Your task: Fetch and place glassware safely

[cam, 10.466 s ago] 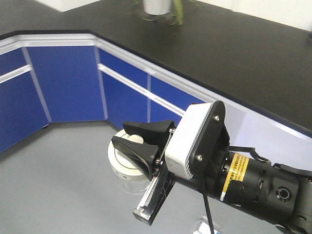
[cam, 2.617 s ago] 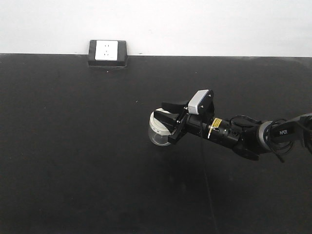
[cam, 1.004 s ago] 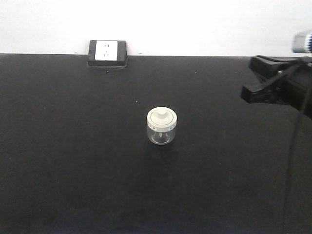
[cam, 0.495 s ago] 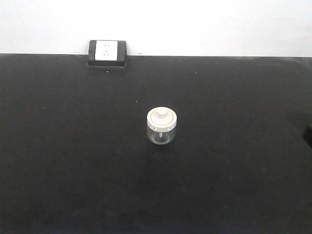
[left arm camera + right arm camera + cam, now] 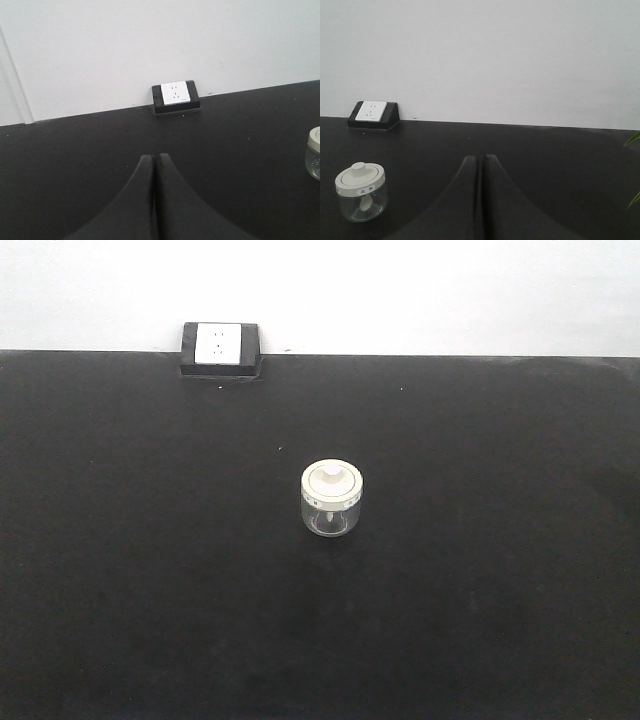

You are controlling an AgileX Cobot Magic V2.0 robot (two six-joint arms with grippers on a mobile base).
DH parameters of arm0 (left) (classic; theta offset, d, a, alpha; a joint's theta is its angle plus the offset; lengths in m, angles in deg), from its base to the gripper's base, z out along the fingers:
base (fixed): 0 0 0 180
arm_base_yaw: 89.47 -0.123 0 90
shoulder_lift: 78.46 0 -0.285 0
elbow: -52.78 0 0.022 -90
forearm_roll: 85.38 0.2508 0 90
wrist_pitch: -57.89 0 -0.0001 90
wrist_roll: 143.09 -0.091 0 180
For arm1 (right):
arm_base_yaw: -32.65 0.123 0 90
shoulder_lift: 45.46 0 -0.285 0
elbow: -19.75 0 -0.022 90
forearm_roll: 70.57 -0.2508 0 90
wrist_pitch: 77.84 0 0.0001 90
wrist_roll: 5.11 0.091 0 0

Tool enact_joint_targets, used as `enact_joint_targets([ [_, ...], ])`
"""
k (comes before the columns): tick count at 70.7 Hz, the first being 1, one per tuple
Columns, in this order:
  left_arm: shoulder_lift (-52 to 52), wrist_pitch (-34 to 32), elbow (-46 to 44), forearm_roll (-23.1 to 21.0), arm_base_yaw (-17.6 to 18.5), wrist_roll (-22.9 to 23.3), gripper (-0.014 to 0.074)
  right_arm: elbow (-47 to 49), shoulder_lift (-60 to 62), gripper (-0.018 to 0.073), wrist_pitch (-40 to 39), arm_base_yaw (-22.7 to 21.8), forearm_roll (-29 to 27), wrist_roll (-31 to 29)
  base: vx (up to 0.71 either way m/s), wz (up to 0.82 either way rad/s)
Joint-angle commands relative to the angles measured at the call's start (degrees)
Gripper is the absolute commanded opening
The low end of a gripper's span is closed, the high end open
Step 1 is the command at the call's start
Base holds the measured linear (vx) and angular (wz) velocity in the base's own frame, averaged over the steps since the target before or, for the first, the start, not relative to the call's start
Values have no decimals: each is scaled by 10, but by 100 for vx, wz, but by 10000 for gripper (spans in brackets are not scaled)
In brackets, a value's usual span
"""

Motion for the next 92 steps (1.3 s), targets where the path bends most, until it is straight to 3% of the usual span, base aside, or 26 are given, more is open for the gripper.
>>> enact_joint_targets([
  [1,4,-41,-14,-4,3,1,-7,-5,29,-4,-20,-3,10,1,0,0],
  [92,3,-32,-14,-4,3,1,-7,-17,57,-4,-18,-3,13,0,0,0],
])
